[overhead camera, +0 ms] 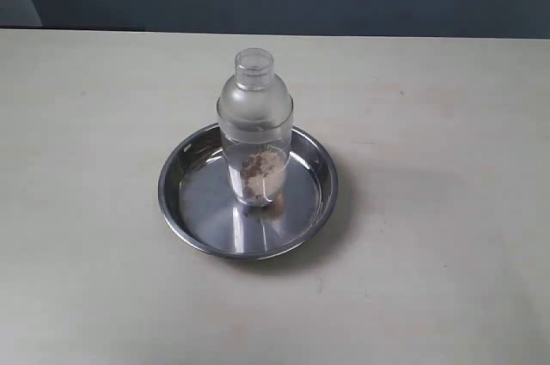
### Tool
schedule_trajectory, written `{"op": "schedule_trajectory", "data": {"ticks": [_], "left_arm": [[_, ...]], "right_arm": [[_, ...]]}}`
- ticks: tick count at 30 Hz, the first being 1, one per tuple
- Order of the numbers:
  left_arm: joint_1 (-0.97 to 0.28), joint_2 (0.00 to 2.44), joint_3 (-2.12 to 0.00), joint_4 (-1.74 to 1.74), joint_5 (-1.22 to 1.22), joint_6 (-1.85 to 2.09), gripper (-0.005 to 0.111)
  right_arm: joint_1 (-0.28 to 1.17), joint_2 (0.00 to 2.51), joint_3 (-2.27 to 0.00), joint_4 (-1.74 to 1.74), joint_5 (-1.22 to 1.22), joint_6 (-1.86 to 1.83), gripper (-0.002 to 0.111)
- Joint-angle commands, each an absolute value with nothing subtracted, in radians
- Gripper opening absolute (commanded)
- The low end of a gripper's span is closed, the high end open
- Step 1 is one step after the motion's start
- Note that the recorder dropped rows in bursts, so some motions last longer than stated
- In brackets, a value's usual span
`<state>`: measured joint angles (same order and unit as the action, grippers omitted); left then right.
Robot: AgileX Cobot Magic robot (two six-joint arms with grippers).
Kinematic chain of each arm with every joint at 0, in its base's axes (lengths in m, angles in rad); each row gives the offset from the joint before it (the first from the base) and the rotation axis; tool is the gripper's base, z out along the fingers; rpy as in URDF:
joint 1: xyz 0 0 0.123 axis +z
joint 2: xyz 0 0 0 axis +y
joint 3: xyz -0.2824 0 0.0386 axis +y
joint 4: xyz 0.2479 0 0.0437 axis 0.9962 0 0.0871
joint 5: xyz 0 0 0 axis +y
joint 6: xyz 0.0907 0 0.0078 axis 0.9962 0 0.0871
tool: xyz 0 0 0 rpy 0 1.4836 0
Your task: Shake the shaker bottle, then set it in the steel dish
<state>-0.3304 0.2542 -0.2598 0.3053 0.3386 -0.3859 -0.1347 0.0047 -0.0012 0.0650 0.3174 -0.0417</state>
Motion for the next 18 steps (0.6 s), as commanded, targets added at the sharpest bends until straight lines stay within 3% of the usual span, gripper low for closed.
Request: {"op": "schedule_trajectory", "data": {"ticks": [1,5,13,18], "left_arm": [[-0.329,0.141,-0.15,0.053,0.314,-0.081,0.0],[-0.315,0.06,-0.062,-0.055,0.232,0.033,0.0],[-0.072,0.005,0.0,-0.114,0.211,0.011,0.0],[-0.061,0.005,0.0,-0.101,0.231,0.038,0.0]], "right_arm": [[-0.138,0.0,0.0,0.066,0.305,-0.044,-0.001],[-0.138,0.0,0.0,0.066,0.305,-0.044,-0.001],[-0.138,0.0,0.0,0.066,0.305,-0.044,-0.001],[-0.138,0.0,0.0,0.066,0.305,-0.044,-0.001]]}}
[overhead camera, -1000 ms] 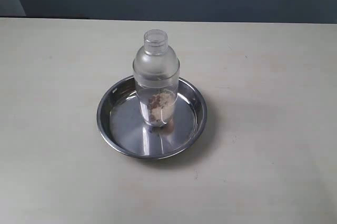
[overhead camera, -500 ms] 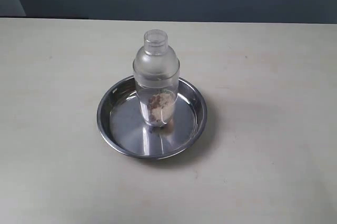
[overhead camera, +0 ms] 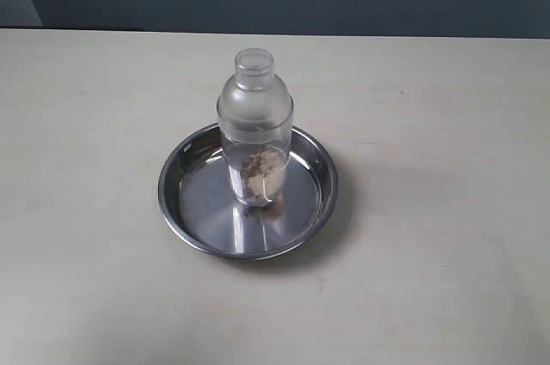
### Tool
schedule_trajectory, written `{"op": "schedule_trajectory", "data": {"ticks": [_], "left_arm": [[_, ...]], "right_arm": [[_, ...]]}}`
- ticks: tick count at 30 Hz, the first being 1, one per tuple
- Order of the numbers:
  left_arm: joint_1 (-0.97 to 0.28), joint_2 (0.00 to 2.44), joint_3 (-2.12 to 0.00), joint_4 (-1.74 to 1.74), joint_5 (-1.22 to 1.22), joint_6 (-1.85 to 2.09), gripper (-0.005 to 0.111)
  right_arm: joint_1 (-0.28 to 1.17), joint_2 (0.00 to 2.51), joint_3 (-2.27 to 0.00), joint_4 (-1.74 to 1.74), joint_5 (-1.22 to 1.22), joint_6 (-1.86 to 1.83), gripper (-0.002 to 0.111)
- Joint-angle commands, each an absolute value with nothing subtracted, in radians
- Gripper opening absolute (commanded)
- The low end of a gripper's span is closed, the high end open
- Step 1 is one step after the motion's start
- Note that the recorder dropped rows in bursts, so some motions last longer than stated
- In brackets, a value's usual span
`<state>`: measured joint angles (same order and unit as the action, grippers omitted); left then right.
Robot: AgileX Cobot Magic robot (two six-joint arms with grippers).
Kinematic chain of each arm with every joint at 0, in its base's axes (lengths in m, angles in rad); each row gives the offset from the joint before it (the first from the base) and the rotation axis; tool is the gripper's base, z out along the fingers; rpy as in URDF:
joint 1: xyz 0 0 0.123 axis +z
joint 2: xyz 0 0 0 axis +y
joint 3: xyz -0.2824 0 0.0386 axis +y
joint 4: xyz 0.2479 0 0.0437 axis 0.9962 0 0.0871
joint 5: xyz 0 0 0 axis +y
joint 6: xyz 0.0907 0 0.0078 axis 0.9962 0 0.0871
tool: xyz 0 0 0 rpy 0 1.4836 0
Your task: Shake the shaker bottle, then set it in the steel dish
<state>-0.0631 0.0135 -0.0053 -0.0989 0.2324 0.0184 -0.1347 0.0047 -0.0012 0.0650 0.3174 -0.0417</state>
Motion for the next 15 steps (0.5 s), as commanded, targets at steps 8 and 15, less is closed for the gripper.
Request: {"op": "schedule_trajectory", "data": {"ticks": [8,15], "left_arm": [[-0.061,0.005,0.0,-0.103,0.224,0.036,0.0],[-0.061,0.005,0.0,-0.103,0.224,0.036,0.0]], "right_arm": [[-0.138,0.0,0.0,0.066,0.305,-0.044,-0.001],[-0.138,0.0,0.0,0.066,0.305,-0.044,-0.001]]}}
